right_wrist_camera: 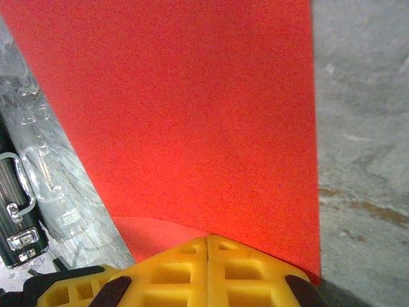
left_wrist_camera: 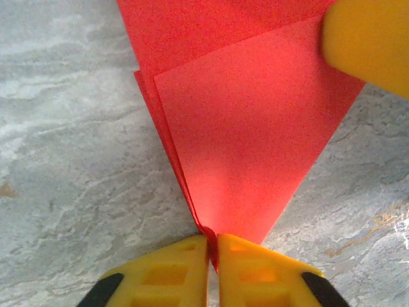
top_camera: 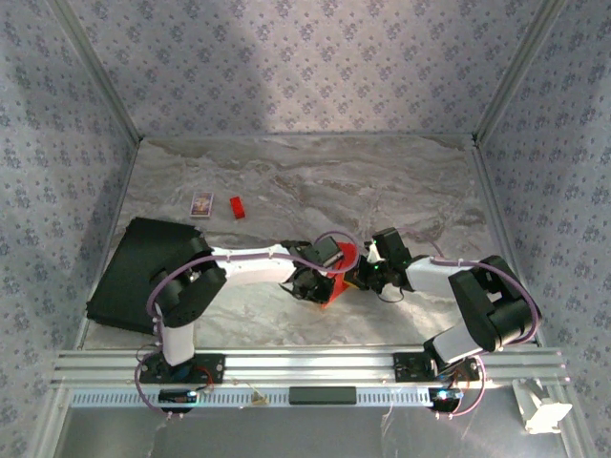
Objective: Fold a paper plane with a square sheet of paper (pick it up from the middle)
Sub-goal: Third fold the triangle at the center of the table.
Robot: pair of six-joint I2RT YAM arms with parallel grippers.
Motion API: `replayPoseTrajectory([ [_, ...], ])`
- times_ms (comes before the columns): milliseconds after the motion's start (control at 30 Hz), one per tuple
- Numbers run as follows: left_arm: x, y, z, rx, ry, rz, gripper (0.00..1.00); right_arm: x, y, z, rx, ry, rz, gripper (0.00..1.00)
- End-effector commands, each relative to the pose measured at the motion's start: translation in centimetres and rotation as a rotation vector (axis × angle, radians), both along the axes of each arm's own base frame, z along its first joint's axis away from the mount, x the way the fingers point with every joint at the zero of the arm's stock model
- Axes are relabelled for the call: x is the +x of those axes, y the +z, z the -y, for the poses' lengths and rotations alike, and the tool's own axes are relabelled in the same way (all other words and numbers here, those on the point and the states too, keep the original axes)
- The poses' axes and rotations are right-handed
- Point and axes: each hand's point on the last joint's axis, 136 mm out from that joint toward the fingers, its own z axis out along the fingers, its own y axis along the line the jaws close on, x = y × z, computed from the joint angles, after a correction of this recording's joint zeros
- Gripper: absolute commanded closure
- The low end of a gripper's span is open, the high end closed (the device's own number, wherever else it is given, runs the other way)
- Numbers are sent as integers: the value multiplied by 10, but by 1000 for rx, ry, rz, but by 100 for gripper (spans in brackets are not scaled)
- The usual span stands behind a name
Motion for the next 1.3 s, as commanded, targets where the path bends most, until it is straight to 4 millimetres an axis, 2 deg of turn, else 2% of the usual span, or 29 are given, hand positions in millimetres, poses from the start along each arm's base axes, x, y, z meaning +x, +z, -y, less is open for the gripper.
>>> replayPoseTrajectory([
  [0, -16, -5, -10, 24, -22, -44, 86, -12, -24, 22, -123, -45, -73, 100],
  [167, -19, -5, -9, 15, -29, -53, 83, -12, -24, 21, -122, -45, -74, 100],
  [467, -21, -5, -11, 14, -39, -56, 100, -12, -26, 23, -130, -46, -77, 100],
  [633, -20, -3, -12, 4, -33, -46, 100, -12, -25, 22, -127, -45, -78, 100],
  [667, -18, 0, -12, 4, -25, -32, 95, -11, -25, 22, -126, -47, -78, 100],
  [800, -4, 26, -11, -39, 7, 52, 80, -10, -21, 19, -115, -41, -70, 100],
  [967, 22, 59, -4, -149, 67, 111, 72, -12, -19, 18, -111, -35, -67, 100],
  [1133, 53, 66, 17, -291, 107, 70, 74, -13, -18, 19, -116, -39, -66, 100],
  [1267, 73, 58, 29, -318, 110, 40, 77, -12, -16, 18, -109, -36, -61, 100],
])
